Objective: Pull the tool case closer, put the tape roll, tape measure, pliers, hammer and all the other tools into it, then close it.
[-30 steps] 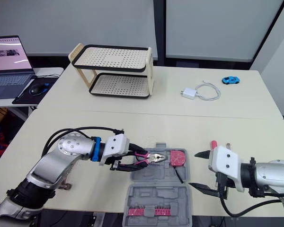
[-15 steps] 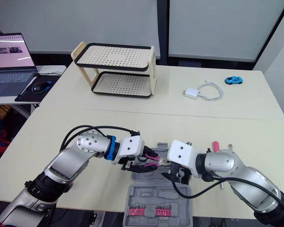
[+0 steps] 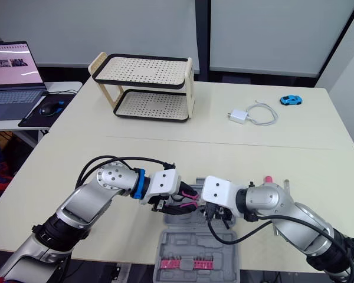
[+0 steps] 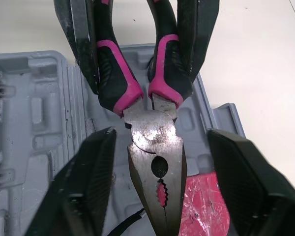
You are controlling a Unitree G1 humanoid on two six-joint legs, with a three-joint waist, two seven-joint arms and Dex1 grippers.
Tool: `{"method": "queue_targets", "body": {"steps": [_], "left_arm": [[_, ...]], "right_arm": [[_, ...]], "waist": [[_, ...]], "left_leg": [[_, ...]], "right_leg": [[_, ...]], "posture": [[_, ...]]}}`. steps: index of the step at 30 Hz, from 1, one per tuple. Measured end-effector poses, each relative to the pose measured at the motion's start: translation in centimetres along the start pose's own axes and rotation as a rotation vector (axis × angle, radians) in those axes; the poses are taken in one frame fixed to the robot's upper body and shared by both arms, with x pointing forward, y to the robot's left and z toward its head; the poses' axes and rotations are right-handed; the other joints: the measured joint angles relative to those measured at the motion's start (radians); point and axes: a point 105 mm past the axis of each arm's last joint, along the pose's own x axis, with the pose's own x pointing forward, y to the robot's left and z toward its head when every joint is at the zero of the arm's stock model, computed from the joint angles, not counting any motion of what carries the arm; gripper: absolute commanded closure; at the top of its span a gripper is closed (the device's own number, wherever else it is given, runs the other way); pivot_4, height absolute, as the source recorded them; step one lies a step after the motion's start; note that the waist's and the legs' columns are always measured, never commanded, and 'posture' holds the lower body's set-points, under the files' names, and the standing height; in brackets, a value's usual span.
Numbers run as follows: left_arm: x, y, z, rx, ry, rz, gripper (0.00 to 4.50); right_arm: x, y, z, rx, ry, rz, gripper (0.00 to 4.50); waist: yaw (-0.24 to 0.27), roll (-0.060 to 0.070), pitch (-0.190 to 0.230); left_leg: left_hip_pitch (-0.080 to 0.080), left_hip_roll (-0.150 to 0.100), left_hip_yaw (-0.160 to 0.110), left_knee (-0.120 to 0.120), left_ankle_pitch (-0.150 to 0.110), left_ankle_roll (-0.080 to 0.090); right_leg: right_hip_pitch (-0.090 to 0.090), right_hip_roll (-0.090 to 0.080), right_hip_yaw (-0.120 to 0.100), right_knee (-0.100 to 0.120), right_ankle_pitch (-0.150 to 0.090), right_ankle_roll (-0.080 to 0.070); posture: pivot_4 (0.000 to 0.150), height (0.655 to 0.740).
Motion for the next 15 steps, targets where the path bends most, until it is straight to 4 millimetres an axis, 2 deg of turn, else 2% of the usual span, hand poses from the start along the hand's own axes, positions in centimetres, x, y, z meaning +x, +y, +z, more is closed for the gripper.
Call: {"method": "queue_targets", "body": {"steps": [7, 12, 13, 15], "left_arm": [[-0.09, -0.04, -0.09, 0.004, 0.007, -0.003, 1.93], [-0.13, -0.21, -0.13, 0.004, 0.008, -0.017, 1.93], [-0.13, -0.26, -0.15, 0.001, 0.006, -0.02, 1.19], [-0.26, -0.54, -0.22, -0.009, -0.001, -0.039, 0.69]], "right_arm": [[0.22, 0.36, 0.12, -0.023, -0.012, 0.027, 3.24], [0.25, 0.44, 0.13, -0.026, -0.015, 0.034, 3.24], [0.25, 0.48, 0.12, -0.026, -0.015, 0.037, 3.24], [0.24, 0.53, 0.13, -0.028, -0.018, 0.039, 3.24]], "waist": [[0.0, 0.0, 0.0], [0.0, 0.0, 0.0], [0.0, 0.0, 0.0], [0.0, 0.0, 0.0]], "left_leg": [[0.0, 0.0, 0.0, 0.0, 0.0, 0.0], [0.0, 0.0, 0.0, 0.0, 0.0, 0.0], [0.0, 0.0, 0.0, 0.0, 0.0, 0.0], [0.0, 0.0, 0.0, 0.0, 0.0, 0.0]], "right_leg": [[0.0, 0.0, 0.0, 0.0, 0.0, 0.0], [0.0, 0.0, 0.0, 0.0, 0.0, 0.0], [0.0, 0.0, 0.0, 0.0, 0.0, 0.0], [0.0, 0.0, 0.0, 0.0, 0.0, 0.0]], "posture": [[0.15, 0.735], [0.15, 0.735], [0.15, 0.735], [0.15, 0.735]]}}
